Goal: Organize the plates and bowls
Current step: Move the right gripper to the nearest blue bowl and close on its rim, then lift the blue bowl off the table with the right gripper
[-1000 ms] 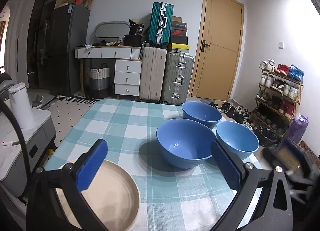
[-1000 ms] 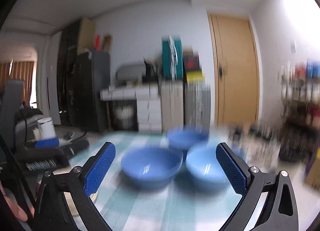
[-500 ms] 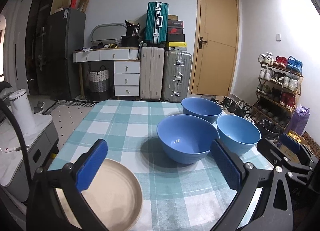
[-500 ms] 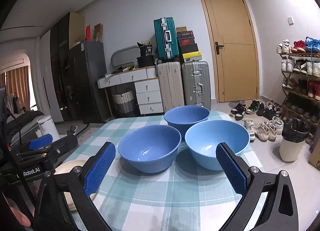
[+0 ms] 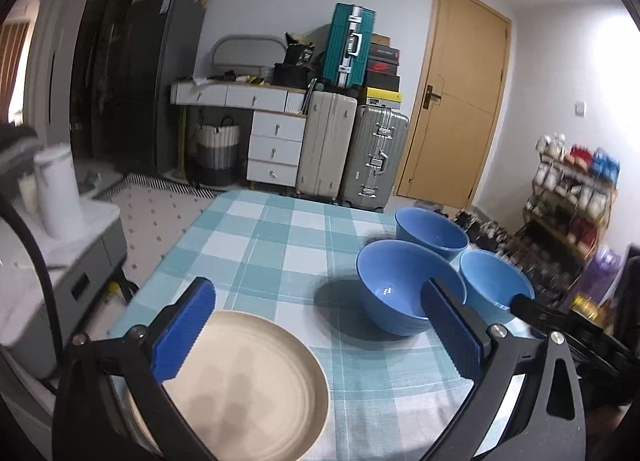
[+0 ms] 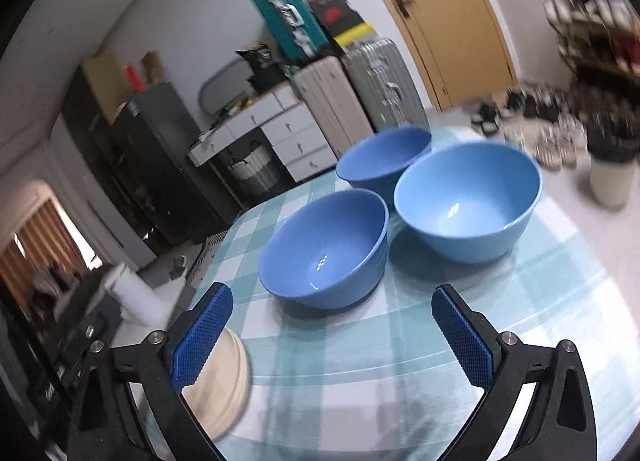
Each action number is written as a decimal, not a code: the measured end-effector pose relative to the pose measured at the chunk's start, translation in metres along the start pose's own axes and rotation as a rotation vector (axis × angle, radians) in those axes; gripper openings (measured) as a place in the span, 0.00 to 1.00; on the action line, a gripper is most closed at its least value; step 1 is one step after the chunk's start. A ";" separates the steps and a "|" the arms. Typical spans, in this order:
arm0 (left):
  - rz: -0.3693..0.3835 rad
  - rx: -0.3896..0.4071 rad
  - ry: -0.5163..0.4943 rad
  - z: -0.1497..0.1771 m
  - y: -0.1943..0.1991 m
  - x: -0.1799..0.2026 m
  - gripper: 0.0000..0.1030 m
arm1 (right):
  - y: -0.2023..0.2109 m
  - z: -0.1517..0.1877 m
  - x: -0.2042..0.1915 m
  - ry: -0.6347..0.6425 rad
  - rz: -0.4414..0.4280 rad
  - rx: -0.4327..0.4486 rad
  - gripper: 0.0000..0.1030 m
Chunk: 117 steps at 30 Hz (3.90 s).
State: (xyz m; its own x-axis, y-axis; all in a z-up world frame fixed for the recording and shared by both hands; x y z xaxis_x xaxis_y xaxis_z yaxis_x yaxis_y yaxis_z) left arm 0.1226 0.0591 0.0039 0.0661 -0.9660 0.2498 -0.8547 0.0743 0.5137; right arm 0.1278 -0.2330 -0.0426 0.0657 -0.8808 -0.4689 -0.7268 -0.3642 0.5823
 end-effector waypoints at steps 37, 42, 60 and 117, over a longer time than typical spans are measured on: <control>0.168 -0.035 0.213 -0.010 0.015 -0.040 1.00 | -0.150 -0.017 0.027 -0.346 0.285 -0.335 0.07; 0.167 -0.047 0.220 -0.010 0.012 -0.041 1.00 | -0.148 -0.020 0.018 -0.284 0.268 -0.353 0.06; 0.160 -0.085 0.244 -0.004 0.000 -0.047 1.00 | -0.116 0.011 0.038 -0.209 0.245 -0.429 0.05; 0.068 -0.239 0.066 0.037 -0.042 0.023 1.00 | 0.007 0.049 0.112 -0.010 0.291 -0.632 0.17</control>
State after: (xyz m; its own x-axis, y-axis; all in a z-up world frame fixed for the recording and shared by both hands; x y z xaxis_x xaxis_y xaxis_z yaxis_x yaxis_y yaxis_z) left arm 0.1409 0.0248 -0.0420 0.0528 -0.9391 0.3397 -0.7130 0.2027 0.6712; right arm 0.0963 -0.3195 -0.1233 -0.0798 -0.9678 -0.2389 -0.1759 -0.2223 0.9590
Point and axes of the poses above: each gripper's, at about its wrist camera, not at the fingertips, and y roughly against the way its jaws point, x to its right, z to its underside, the point moved 7 cm from there along -y, roughly the way its jaws point, and after that the axes turned 6 degrees about -x, right-handed, at the moved point
